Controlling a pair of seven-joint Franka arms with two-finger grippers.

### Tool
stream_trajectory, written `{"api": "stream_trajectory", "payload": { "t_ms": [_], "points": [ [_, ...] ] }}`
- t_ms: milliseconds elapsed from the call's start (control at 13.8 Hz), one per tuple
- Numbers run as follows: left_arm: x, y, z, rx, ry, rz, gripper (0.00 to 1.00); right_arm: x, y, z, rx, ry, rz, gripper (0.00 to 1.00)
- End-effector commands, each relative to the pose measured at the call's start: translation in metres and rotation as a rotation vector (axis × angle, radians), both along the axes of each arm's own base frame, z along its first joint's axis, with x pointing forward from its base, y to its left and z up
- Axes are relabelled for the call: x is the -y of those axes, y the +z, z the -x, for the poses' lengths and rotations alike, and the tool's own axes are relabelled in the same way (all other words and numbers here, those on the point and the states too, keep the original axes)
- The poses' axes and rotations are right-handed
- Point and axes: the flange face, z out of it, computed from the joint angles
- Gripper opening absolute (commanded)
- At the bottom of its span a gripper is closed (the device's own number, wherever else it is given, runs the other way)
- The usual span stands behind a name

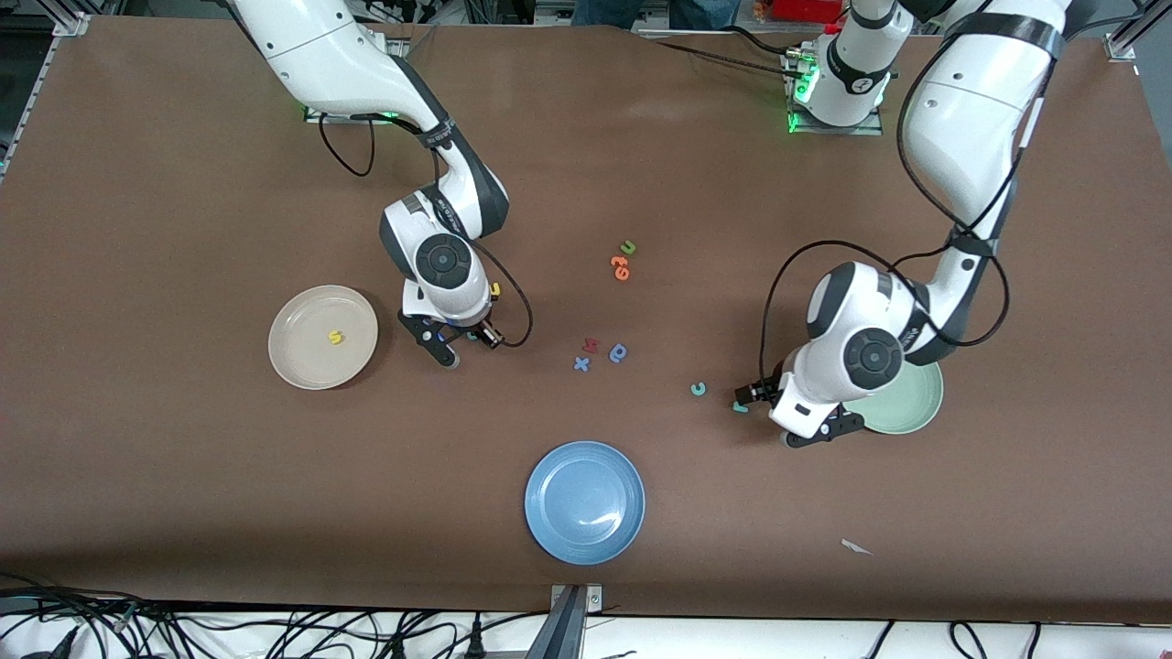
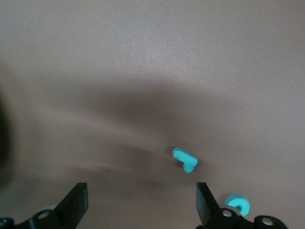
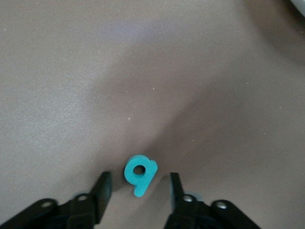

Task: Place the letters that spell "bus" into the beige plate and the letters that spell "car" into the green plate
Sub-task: 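Grasp the teal a with the right gripper while the left gripper grasps teal r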

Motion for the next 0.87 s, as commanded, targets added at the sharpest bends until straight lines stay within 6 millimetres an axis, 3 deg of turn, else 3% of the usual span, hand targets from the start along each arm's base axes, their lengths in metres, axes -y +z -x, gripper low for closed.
{"api": "stream_trajectory", "payload": {
  "t_ms": [0, 145, 217, 507, 580, 797],
  "points": [
    [0.005, -0.009, -0.006, 0.004, 0.201, 0.004, 1.0, -0.001, -0.003, -0.005, 0.009, -0.001, -0.002, 0.35],
    [0.017, -0.011, -0.005, 0.012, 0.317, 0.002, 1.0, 0.0, -0.003, -0.005, 0.008, 0.003, 0.0, 0.19],
    [0.02, -0.011, -0.005, 0.019, 0.37, 0.002, 1.0, 0.0, -0.001, -0.006, 0.012, 0.005, -0.002, 0.16],
    [0.039, -0.01, -0.002, 0.027, 0.494, -0.011, 0.97, -0.002, 0.029, -0.015, 0.043, 0.031, -0.019, 0.16],
    [0.038, -0.007, -0.004, 0.03, 0.519, -0.01, 0.95, 0.005, 0.041, -0.019, 0.039, 0.052, -0.01, 0.16],
    [0.035, -0.013, -0.005, 0.027, 0.577, -0.027, 0.84, 0.058, 0.073, -0.032, -0.041, 0.18, 0.06, 0.16]
  ]
}}
